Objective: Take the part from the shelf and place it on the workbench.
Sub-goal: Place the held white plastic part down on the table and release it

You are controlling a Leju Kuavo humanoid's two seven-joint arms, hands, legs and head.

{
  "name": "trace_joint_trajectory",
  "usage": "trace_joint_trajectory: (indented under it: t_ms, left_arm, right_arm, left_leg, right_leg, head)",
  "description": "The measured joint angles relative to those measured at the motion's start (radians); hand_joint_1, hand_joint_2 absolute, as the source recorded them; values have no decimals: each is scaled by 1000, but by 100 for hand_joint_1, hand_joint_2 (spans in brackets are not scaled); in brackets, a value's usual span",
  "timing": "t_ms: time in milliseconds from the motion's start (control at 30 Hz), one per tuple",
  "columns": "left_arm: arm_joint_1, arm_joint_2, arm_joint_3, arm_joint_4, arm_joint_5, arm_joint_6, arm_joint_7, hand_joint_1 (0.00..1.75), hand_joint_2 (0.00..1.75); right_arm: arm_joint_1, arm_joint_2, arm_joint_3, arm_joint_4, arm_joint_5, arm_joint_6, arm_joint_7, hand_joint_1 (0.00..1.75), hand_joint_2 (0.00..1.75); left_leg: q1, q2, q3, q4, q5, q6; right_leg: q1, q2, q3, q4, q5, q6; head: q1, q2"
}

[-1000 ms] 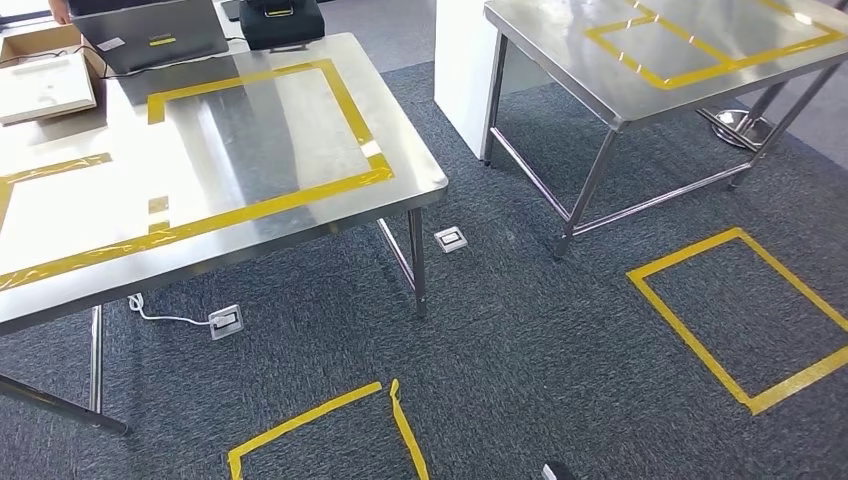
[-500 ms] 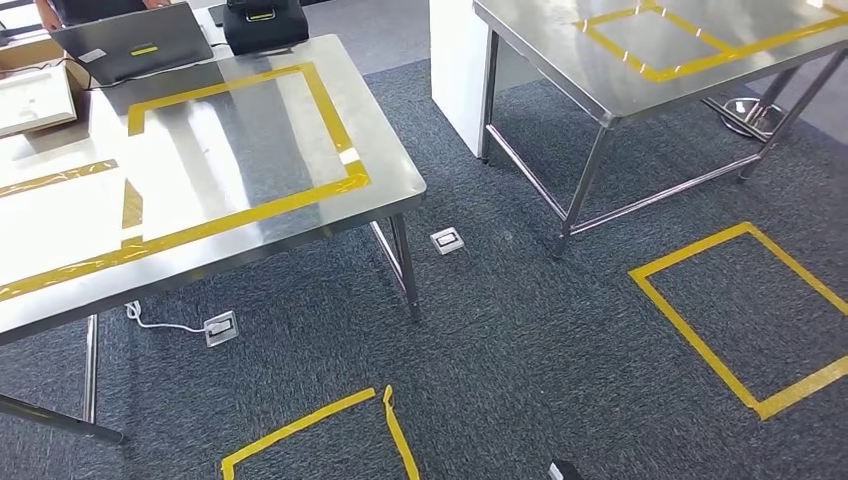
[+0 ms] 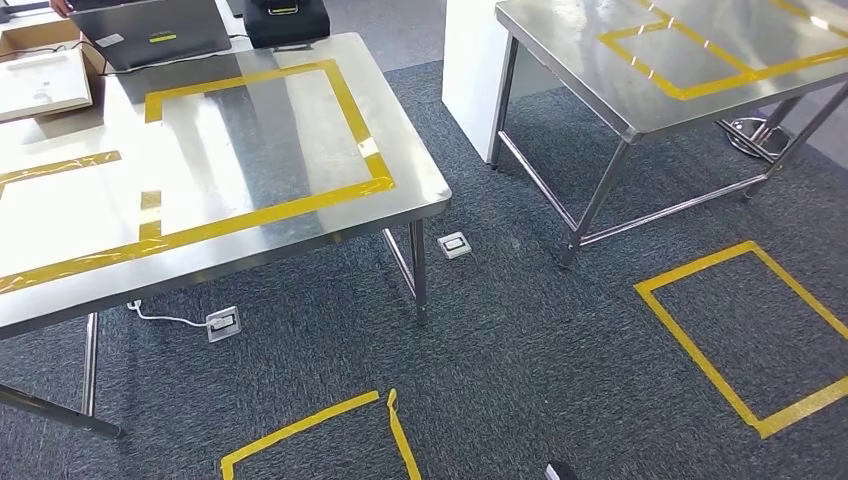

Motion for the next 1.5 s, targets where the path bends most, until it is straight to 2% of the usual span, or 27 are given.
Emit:
trace_joint_trajectory:
  t_ms: [33,67,100,167,267,333,400,433,467,533,600,667,767,833,900,933,967,1000,1067,1133,1233,1300,1333,1400,1433,1467,1500]
  left_arm:
    - [0,0,0,0,0,0,-1,175,175]
    - [0,0,0,0,0,0,-2,175,175]
    - [-1,0,0,0,0,0,-3,175,175]
    - [-1,0,0,0,0,0,-6,175,175]
    - [1,4,0,-1,0,0,-8,175,175]
    - [2,7,0,0,0,0,-9,175,175]
    - [6,7,0,2,0,-1,-10,175,175]
    - [9,7,0,3,0,-1,-10,175,175]
    - [12,7,0,4,0,-2,-10,175,175]
    - [14,7,0,5,0,-2,-10,175,175]
    - [12,7,0,4,0,-2,-10,175,175]
    - [11,7,0,5,1,-2,-9,175,175]
    - [13,8,0,3,1,-2,-10,175,175]
    - [12,7,0,1,2,-2,-10,175,175]
    - [13,5,0,1,2,-2,-10,175,175]
    - [14,4,0,1,2,-2,-11,175,175]
    - [15,4,0,1,2,-2,-11,175,175]
    - [15,4,0,1,2,-2,-11,175,175]
    - [16,4,0,1,2,-2,-11,175,175]
    - [15,3,0,1,2,-2,-11,175,175]
    - [16,3,0,0,2,-2,-10,175,175]
    - [16,4,0,-1,1,-2,-9,175,175]
    - [16,4,0,-1,0,-2,-7,175,175]
    - [17,3,-1,1,-2,-2,-5,175,175]
    - [19,2,-1,2,-2,-3,-4,175,175]
    - [21,1,-1,3,-2,-4,-4,175,175]
    - [22,0,-1,4,-3,-5,-4,175,175]
  right_arm:
    - [0,0,0,0,0,0,0,0,0]
    - [0,0,0,0,0,0,-1,0,0]
    - [0,-1,0,0,0,0,-1,0,0]
    - [0,-1,0,0,2,0,-1,0,0]
    - [0,-1,0,0,5,3,-1,0,0]
    - [0,-1,0,0,6,5,-2,0,0]
    - [0,-2,0,0,6,7,-1,0,0]
    - [0,-2,0,0,7,9,-1,0,0]
    - [0,-2,0,0,7,10,-1,0,0]
    - [1,-2,0,0,8,12,-1,0,0]
    - [0,-2,0,0,8,13,-1,0,0]
    - [0,-3,0,0,8,13,-1,0,0]
    - [-1,-4,0,0,8,13,-1,0,0]
    - [-1,-5,0,0,8,14,-2,0,0]
    - [0,-6,0,0,8,13,-1,0,0]
    - [0,-6,0,0,8,12,-1,0,0]
    - [1,-6,0,0,8,12,-1,0,0]
    - [1,-6,0,0,8,12,-1,0,0]
    - [1,-6,0,0,8,12,-1,0,0]
    - [0,-7,0,0,8,12,-1,0,0]
    - [0,-7,0,0,8,12,-1,0,0]
    - [0,-7,0,0,8,11,-1,0,0]
    - [0,-7,0,0,7,11,-1,0,0]
    - [-1,-8,0,0,7,10,-1,0,0]
    - [0,-7,-1,0,6,10,-1,0,0]
    - [0,-7,-1,0,6,10,-1,0,0]
    - [1,-7,-1,0,6,10,-1,0,0]
  left_leg:
    - [0,-1,5,1,-5,-3]
    - [-2,-2,9,2,-9,-7]
    - [-3,-3,11,3,-12,-12]
    - [-5,-5,12,0,-13,-25]
    - [-2,-4,9,14,-26,-41]
    - [0,-1,-36,106,-68,-49]
    - [2,-1,-105,231,-109,-55]
    - [3,0,-127,262,-108,-57]
    - [4,0,-130,256,-88,-58]
    - [5,3,-83,139,-13,-56]
    - [1,6,-28,27,26,-48]
    - [-4,6,-13,0,19,-35]
    - [1,3,-10,-5,16,-13]
    - [2,3,-4,-8,12,-1]
    - [0,3,-2,-7,8,5]
    - [-1,2,-1,-6,5,7]
    - [-2,1,1,-5,2,7]
    - [-2,1,5,-5,-1,6]
    - [-3,-1,15,-3,-8,1]
    - [-6,-2,19,-3,-15,-8]
    - [-5,-3,21,-7,-18,-26]
    - [-3,-2,10,21,-36,-36]
    - [-2,-1,-10,64,-56,-40]
    - [0,0,-77,191,-106,-48]
    - [2,0,-107,242,-118,-52]
    - [3,0,-123,262,-112,-54]
    - [5,0,-119,244,-86,-55]
  right_leg:
    - [0,1,29,-72,40,-4]
    - [1,1,58,-137,66,-8]
    - [2,2,78,-179,78,-12]
    - [6,2,91,-203,73,-19]
    - [1,2,102,-214,76,-35]
    - [-3,1,113,-220,74,-44]
    - [-3,1,121,-220,67,-49]
    - [-3,1,125,-219,63,-49]
    - [-3,1,130,-218,59,-48]
    - [-4,1,142,-216,47,-42]
    - [-1,2,149,-214,37,-32]
    - [2,2,149,-214,33,-22]
    - [2,1,145,-199,18,-6]
    - [1,1,100,-110,-26,3]
    - [0,1,20,27,-74,6]
    - [0,1,-12,72,-79,6]
    - [0,1,-25,77,-63,5]
    - [1,1,-17,43,-28,3]
    - [3,2,39,-97,54,-8]
    - [6,2,81,-195,85,-17]
    - [6,2,94,-219,82,-28]
    - [1,2,108,-230,84,-39]
    - [-2,2,114,-233,84,-43]
    - [-2,2,121,-234,79,-47]
    - [-3,2,125,-233,75,-48]
    - [-3,2,130,-233,71,-47]
    - [-4,2,135,-232,66,-45]
  head:
    - [0,0]
    - [0,0]
    - [0,0]
    - [-1,0]
    - [-4,0]
    - [-9,0]
    - [-11,0]
    - [-11,0]
    - [-11,0]
    - [-11,0]
    - [-13,0]
    - [-13,0]
    - [-10,0]
    - [-7,0]
    - [-5,0]
    - [-5,0]
    - [-5,0]
    - [-4,0]
    - [-4,0]
    - [-4,0]
    - [-4,0]
    - [-8,0]
    - [-11,0]
    - [-14,0]
    - [-14,0]
    - [-14,0]
    - [-14,0]
